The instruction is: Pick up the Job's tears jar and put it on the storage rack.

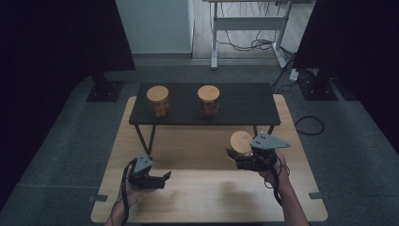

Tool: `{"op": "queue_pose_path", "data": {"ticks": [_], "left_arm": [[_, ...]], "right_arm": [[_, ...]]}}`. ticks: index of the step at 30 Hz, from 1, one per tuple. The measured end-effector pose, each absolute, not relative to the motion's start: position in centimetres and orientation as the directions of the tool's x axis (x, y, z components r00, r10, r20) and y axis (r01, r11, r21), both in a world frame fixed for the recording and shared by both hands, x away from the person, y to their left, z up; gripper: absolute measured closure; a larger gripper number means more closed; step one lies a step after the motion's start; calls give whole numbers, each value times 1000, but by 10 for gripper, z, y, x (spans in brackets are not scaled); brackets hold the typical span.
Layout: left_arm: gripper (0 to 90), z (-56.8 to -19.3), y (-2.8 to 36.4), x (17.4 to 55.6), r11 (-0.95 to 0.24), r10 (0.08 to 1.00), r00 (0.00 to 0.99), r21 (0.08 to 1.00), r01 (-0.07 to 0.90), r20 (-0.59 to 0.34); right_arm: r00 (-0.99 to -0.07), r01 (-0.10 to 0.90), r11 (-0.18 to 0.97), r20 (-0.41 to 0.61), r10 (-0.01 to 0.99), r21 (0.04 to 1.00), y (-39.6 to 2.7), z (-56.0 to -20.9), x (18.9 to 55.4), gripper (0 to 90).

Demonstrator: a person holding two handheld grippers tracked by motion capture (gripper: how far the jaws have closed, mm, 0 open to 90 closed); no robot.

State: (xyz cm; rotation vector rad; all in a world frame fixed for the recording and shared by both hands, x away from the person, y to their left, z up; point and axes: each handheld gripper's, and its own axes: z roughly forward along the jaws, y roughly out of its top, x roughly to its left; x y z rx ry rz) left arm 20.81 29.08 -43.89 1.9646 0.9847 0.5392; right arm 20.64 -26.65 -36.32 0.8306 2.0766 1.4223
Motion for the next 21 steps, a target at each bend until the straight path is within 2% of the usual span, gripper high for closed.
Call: {"op": "queue_pose_path", "data": {"ticks": [21], "left_arm": [[39,-441,291,209,-329,799,602,838,435,1]], "right_arm": [[-692,190,269,-66,719,944,-270,-346,210,246]]}}
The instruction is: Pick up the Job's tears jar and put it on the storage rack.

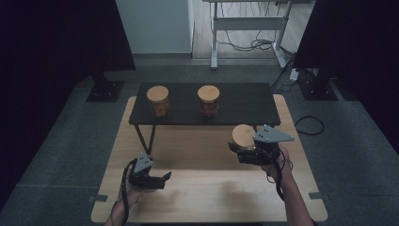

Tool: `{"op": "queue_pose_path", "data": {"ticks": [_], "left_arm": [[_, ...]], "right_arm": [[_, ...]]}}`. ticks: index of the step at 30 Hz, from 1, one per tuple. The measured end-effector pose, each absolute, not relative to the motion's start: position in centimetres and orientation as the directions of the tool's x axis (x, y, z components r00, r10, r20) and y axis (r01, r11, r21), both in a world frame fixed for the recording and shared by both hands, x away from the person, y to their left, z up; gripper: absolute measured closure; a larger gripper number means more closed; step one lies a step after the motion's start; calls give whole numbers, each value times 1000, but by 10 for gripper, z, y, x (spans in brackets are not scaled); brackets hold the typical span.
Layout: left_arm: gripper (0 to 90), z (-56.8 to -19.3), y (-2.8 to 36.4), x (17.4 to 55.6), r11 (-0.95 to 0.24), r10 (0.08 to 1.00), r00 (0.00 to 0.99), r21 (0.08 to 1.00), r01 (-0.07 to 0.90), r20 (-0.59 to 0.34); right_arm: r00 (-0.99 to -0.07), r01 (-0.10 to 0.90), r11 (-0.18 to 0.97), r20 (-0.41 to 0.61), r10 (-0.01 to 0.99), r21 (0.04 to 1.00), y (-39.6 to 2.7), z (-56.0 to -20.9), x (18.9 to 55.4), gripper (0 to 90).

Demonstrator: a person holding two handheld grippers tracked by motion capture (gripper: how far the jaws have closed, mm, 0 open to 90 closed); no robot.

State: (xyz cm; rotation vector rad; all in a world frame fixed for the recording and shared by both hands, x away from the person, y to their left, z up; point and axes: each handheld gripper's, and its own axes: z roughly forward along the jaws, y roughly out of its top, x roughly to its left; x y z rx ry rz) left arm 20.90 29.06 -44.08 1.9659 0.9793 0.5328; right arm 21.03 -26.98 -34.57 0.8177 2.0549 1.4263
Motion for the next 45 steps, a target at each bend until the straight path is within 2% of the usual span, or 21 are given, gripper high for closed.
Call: {"op": "queue_pose_path", "data": {"ticks": [19,45], "left_arm": [[38,-442,287,209,-338,800,600,833,438,9],[38,-443,285,210,-344,792,610,830,439,6]], "right_arm": [[-697,160,250,-70,714,955,-276,-337,213,246],[-680,167,265,-83,729,950,-278,-319,224,246]]}}
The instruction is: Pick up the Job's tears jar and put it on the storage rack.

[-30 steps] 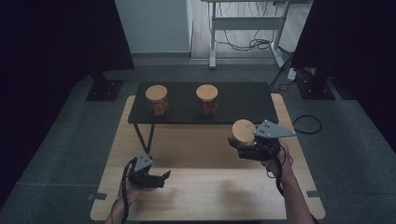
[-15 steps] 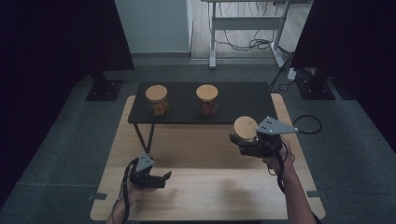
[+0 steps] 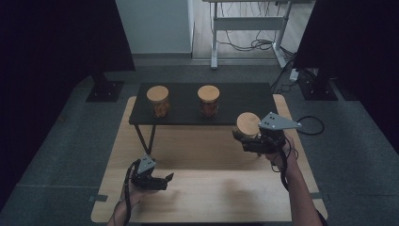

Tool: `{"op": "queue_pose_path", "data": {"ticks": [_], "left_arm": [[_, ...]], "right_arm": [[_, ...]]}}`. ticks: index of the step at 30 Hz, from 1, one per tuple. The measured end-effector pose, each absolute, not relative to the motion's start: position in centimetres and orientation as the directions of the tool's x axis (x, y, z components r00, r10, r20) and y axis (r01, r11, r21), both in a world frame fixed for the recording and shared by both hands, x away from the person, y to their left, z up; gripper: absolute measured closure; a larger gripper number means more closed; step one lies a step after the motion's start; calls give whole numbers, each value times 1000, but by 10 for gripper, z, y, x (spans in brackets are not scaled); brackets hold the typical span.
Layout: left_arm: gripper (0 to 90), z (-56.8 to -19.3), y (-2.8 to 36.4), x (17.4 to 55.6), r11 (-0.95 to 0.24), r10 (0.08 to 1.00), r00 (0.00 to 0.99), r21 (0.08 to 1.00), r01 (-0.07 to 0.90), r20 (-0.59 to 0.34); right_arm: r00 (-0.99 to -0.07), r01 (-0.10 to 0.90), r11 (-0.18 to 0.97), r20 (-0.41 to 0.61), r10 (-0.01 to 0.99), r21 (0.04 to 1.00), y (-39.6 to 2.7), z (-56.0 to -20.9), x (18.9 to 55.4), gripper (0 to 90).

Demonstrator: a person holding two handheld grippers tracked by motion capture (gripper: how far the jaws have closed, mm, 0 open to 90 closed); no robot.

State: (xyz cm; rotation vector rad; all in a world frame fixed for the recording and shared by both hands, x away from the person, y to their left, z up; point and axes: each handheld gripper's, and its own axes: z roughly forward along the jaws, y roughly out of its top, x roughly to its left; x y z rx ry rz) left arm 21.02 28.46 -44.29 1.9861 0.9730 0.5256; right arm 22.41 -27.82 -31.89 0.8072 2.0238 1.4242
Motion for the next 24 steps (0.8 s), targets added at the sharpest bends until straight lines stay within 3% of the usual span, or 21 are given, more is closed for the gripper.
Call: {"op": "queue_pose_path", "data": {"ticks": [24], "left_arm": [[39,-442,287,210,-337,797,604,832,440,4]], "right_arm": [[-665,185,262,-75,743,947,-273,-303,245,246]]}}
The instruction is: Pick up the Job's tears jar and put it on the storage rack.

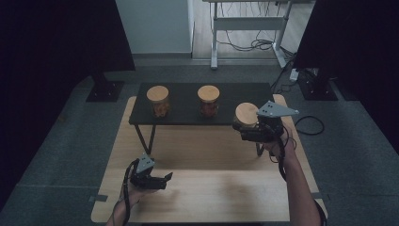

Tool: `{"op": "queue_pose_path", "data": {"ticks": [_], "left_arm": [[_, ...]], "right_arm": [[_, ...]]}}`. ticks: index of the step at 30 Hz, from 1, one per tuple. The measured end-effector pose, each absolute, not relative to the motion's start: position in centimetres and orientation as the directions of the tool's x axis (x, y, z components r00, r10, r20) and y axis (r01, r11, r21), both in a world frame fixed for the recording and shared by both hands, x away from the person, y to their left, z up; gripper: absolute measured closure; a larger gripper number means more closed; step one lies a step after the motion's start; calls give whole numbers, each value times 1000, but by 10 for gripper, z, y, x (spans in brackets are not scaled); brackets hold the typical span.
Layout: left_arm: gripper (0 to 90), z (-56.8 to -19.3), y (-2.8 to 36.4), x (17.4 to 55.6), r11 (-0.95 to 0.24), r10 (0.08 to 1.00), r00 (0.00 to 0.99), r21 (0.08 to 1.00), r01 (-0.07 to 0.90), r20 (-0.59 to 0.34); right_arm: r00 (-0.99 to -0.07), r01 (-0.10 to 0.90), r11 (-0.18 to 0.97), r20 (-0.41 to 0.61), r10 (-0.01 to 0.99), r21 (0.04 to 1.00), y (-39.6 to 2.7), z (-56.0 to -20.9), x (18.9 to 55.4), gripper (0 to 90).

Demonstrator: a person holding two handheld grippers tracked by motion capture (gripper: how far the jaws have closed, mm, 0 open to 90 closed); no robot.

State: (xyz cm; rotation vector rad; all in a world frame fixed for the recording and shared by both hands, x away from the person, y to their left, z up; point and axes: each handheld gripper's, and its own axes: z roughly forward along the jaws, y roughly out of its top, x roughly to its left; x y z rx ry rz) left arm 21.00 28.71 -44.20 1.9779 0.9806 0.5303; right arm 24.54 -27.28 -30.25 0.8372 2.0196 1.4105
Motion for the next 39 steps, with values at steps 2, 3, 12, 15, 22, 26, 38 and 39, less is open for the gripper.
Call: {"op": "queue_pose_path", "data": {"ticks": [2,3,12,15,22,26,38,39], "left_arm": [[39,-442,287,210,-338,797,604,832,440,4],[39,-442,287,210,-339,797,603,832,440,5],[39,-441,287,210,-338,797,605,834,436,7],[39,-442,287,210,-335,798,602,835,436,5],[39,-441,288,209,-335,799,601,835,436,7],[39,-441,288,209,-337,799,601,835,435,9],[39,-440,291,209,-330,806,592,837,437,9],[39,-440,292,209,-330,806,593,837,437,9]], "right_arm": [[-663,186,262,-76,745,947,-273,-301,247,246],[-662,186,261,-76,745,947,-273,-301,247,246],[-647,198,261,-74,759,945,-272,-296,254,246],[-643,203,260,-72,762,944,-272,-295,256,246],[-633,208,260,-73,771,943,-271,-293,261,245],[-627,214,251,-64,776,944,-272,-293,263,246],[-615,227,241,-53,787,944,-271,-292,274,246],[-614,229,241,-53,788,943,-271,-292,275,246]]}}
